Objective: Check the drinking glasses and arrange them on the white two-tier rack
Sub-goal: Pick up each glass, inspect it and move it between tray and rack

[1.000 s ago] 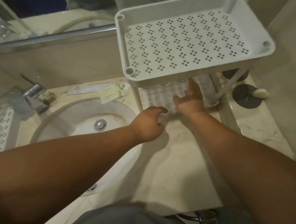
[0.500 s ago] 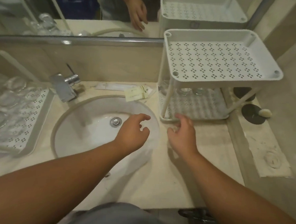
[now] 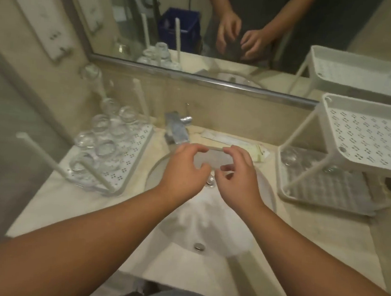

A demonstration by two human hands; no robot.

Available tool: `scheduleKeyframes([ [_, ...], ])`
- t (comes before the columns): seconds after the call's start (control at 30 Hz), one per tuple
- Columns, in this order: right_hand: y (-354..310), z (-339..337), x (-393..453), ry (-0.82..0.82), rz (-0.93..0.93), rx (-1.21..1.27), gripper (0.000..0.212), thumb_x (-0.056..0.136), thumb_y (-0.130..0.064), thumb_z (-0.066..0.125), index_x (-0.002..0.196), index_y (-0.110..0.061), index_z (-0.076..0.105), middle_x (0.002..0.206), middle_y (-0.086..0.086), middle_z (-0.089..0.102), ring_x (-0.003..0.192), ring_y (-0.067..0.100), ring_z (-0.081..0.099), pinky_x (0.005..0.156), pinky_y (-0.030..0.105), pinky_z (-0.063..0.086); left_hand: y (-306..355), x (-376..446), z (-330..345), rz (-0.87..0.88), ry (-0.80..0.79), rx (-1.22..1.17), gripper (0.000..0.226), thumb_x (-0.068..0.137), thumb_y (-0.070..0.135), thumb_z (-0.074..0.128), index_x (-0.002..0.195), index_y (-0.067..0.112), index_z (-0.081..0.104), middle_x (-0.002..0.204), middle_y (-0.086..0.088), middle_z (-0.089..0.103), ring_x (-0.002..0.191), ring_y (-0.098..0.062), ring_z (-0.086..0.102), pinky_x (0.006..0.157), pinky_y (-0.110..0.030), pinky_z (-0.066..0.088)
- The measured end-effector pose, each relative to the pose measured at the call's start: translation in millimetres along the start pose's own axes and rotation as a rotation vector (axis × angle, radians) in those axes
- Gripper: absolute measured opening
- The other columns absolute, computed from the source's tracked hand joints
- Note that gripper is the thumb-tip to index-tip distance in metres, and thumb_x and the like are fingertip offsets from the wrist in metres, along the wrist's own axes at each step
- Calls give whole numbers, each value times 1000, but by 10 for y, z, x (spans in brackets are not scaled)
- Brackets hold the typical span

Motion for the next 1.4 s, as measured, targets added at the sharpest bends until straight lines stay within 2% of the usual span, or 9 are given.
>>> scheduleKeyframes([
  [0.1, -366, 353, 168, -50, -50, -7, 49, 86, -23, 65, 131, -37, 50, 149, -19, 26, 89, -2, 61, 75, 22, 54, 82, 138, -476, 2, 63, -64, 37, 88, 19, 60, 122, 31, 61, 125, 12, 46, 111, -5, 53, 96, -27, 47],
  [0.27, -983, 876, 454, -137, -150, -19, 59, 86, -18, 63, 140, -34, 46, 162, -11, 7, 96, 9, 67, 79, 28, 56, 59, 306, -1220, 17, 148, -89, 35, 88, 21, 61, 120, 33, 62, 123, 13, 46, 100, 0, 53, 91, -19, 45],
  [0.5, -1690, 1472, 843, -258, -307, -191, 71, 86, -31, 64, 148, -42, 32, 164, -5, -9, 84, 3, 67, 82, 29, 54, -311, 496, -2066, -52, 248, -95, 40, 87, 20, 62, 126, 26, 64, 140, 3, 47, 129, -17, 51, 108, -39, 43],
  [0.6, -1928, 1724, 1008, -279, -380, -256, 75, 85, -27, 63, 150, -40, 29, 164, -3, 4, 77, -3, 63, 78, 23, 49, -532, 610, -2362, -90, 316, -118, 41, 87, 22, 61, 127, 28, 63, 140, 3, 47, 116, -18, 60, 83, -19, 49],
  [0.67, -2068, 1888, 1140, -281, -400, -288, 74, 84, -24, 62, 150, -35, 32, 155, 0, 28, 81, 1, 62, 82, 23, 44, -680, 698, -2501, -119, 346, -147, 39, 87, 22, 61, 125, 29, 63, 135, 4, 51, 84, -13, 66, 58, -11, 42],
  [0.83, -2353, 2291, 1590, -272, -429, -420, 69, 84, -21, 67, 146, -28, 38, 139, 0, 46, 108, 20, 58, 88, 30, 46, -1127, 903, -2676, -240, 397, -354, 27, 89, 16, 58, 112, 31, 63, 120, 2, 64, 50, 3, 58, 46, -18, 46],
  [1.07, -2595, 2820, 2210, -360, -476, -649, 78, 80, -25, 74, 147, -33, 34, 142, 7, 39, 112, 29, 58, 88, 38, 51, -1573, 1140, -2718, -364, 445, -499, 22, 90, 17, 57, 106, 31, 62, 107, 3, 67, 77, -10, 67, 57, -22, 47],
  [1.23, -2557, 3074, 2402, -485, -479, -801, 89, 78, -38, 78, 149, -38, 25, 154, 10, 26, 120, 33, 55, 92, 42, 50, -1748, 1219, -2617, -418, 441, -531, 20, 93, 17, 59, 95, 37, 61, 95, 6, 66, 71, -8, 65, 54, -22, 47],
  [1.4, -2552, 3165, 2485, -491, -489, -845, 85, 79, -37, 77, 148, -37, 28, 146, 6, 34, 113, 30, 58, 85, 43, 53, -1825, 1275, -2577, -415, 436, -467, 21, 94, 17, 57, 108, 31, 62, 103, 7, 65, 79, -12, 68, 60, -26, 50],
])
Point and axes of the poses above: each hand's wrist, its own x-axis towards the middle knuckle, its own z-axis out of the palm, y = z × x, the point moved 6 cm from there along x, towards the middle knuckle
